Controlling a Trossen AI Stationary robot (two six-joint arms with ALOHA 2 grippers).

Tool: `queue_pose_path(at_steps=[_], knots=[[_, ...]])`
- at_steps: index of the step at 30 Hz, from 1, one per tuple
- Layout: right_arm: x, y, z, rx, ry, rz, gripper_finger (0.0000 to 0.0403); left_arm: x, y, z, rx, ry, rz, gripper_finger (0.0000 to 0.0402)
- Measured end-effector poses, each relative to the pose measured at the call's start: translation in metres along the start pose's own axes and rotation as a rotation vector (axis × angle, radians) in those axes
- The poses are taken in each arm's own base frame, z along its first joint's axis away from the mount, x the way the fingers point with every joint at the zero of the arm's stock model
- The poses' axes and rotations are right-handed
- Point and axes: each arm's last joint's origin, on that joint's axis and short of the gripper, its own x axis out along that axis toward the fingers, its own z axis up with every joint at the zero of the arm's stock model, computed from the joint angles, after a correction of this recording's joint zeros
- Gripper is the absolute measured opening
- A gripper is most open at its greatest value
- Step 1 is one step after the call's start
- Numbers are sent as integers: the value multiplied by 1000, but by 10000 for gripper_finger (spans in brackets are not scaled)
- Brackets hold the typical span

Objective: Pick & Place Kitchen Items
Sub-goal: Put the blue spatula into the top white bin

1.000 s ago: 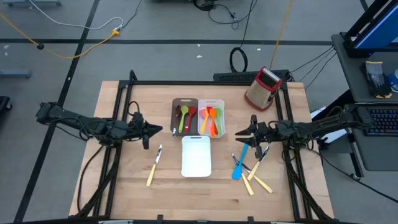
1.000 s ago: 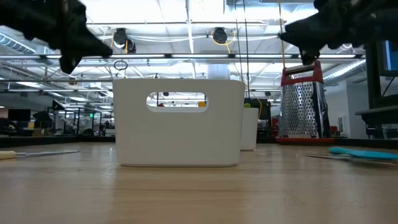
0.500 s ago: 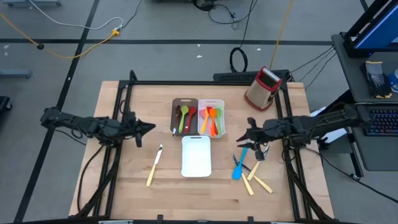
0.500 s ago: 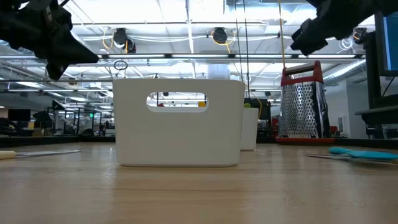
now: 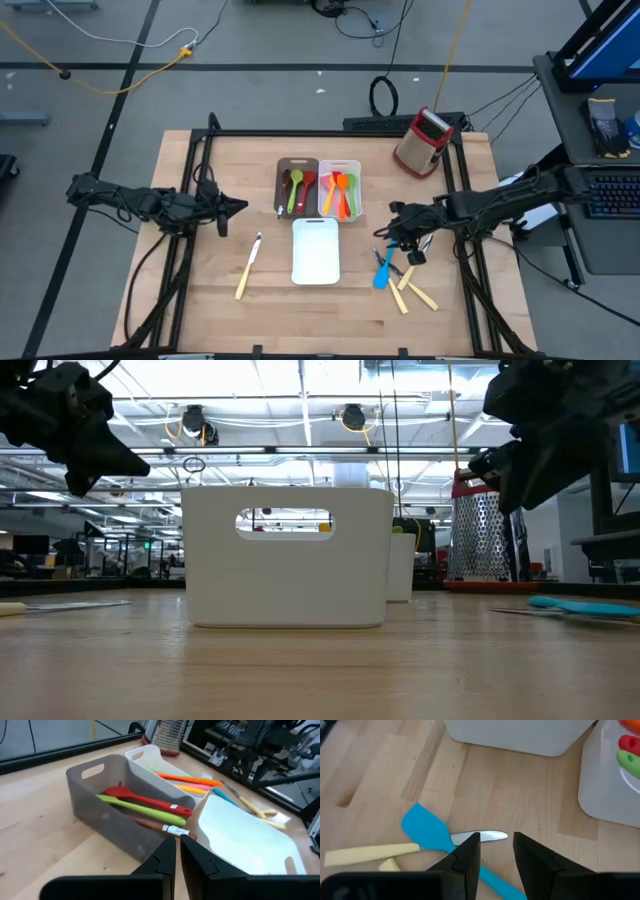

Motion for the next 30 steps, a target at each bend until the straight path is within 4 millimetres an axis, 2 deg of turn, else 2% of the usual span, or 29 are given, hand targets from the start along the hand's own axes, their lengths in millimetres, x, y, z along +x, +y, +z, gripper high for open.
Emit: queue_pose_path(at_steps=[8,19,30], knots=[[1,0,-1,-61,18,4,134,0,4,-6,48,57,36,28],[2,2,-15,-162,151,67,176,0,7,-10,44,93,60,28],[25,-1,-21,-216,276,78,196,-1,7,-11,63,105,67,28]])
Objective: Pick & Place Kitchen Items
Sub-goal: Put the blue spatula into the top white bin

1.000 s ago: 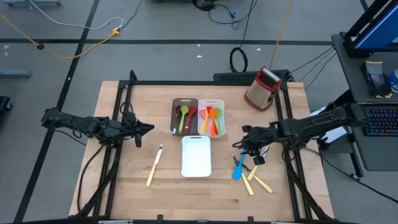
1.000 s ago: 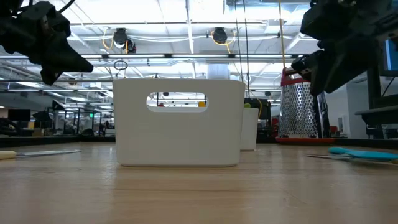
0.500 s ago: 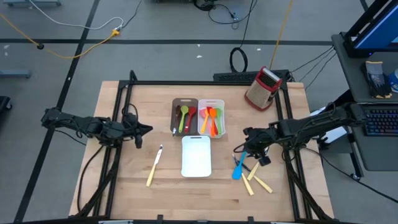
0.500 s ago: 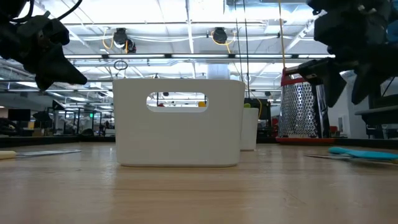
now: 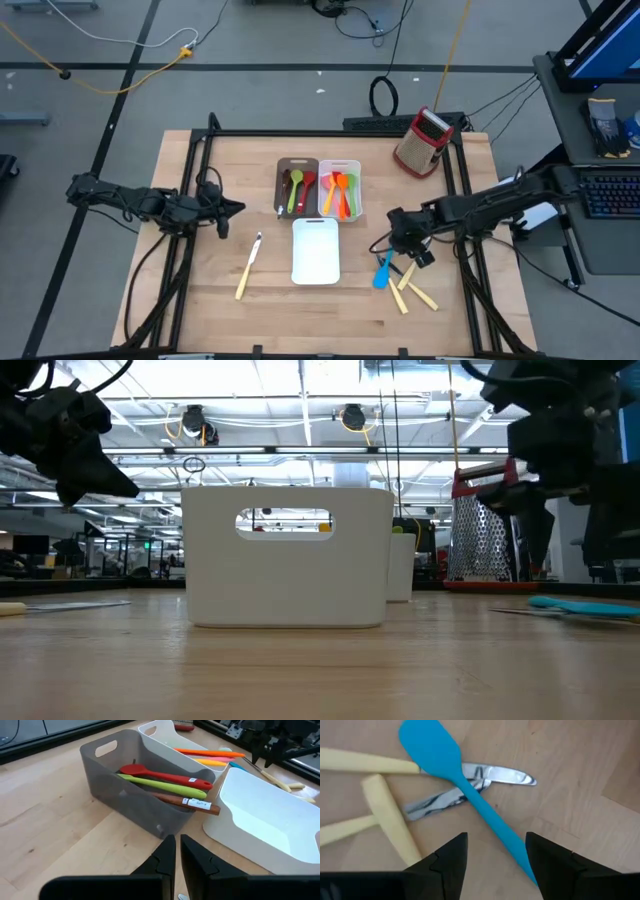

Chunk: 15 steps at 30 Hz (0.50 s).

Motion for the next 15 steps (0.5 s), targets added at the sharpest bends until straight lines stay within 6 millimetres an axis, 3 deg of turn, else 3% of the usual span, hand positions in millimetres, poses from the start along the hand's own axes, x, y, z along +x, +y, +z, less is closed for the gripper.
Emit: queue_pose_path(at_steps=[15], knots=[[32,-8,-2,-121,151,-57,196,0,0,0,25,2,5,28]])
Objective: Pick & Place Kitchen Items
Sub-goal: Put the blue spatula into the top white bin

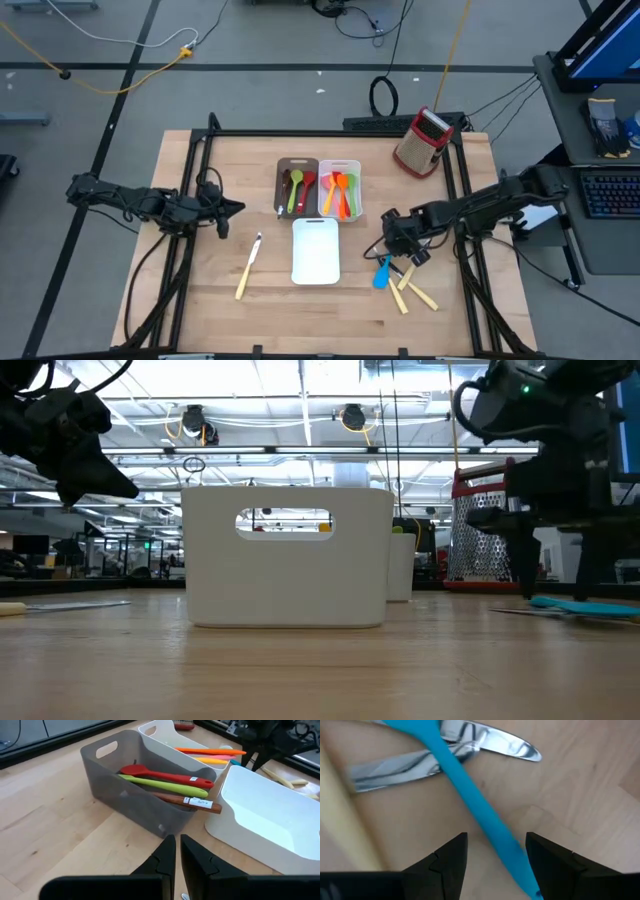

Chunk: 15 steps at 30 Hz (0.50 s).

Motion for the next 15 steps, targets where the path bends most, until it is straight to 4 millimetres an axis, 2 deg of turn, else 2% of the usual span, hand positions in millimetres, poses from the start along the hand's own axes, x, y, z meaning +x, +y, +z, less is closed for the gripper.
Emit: queue_pose_path(at_steps=[8,15], knots=[[15,-1,-1,-42,75,18,184,0,0,0,-1,-1,1,28],[18,0,-3,-43,99,33,139,0,0,0,-4,-1,1,28]])
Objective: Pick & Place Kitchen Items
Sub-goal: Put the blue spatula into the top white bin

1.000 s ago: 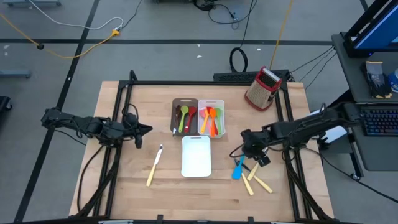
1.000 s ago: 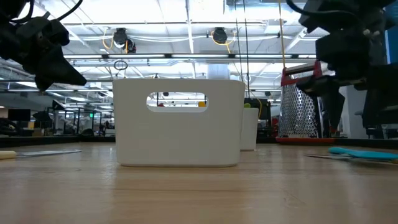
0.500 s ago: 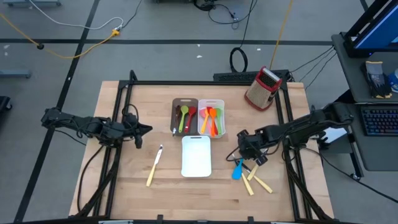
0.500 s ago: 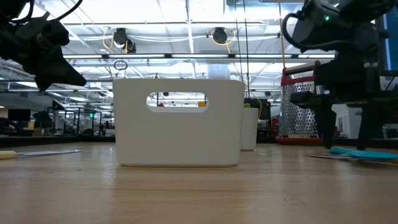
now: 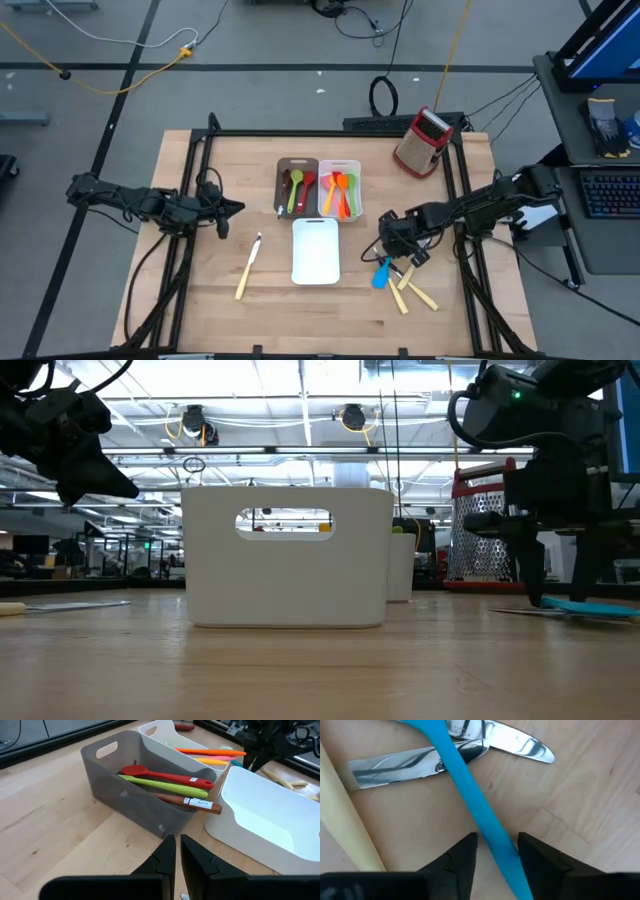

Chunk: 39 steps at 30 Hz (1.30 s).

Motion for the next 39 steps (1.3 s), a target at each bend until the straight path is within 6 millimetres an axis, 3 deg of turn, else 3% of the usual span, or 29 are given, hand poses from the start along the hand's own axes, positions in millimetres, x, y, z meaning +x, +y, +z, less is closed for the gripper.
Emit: queue_pose_path(at_steps=[13,39], knots=[[-3,0,0,98,-19,-1,44,0,0,0,-1,-1,0,28],[-14,0,0,99,-67,-35,36,0,0,0,0,-1,0,28]])
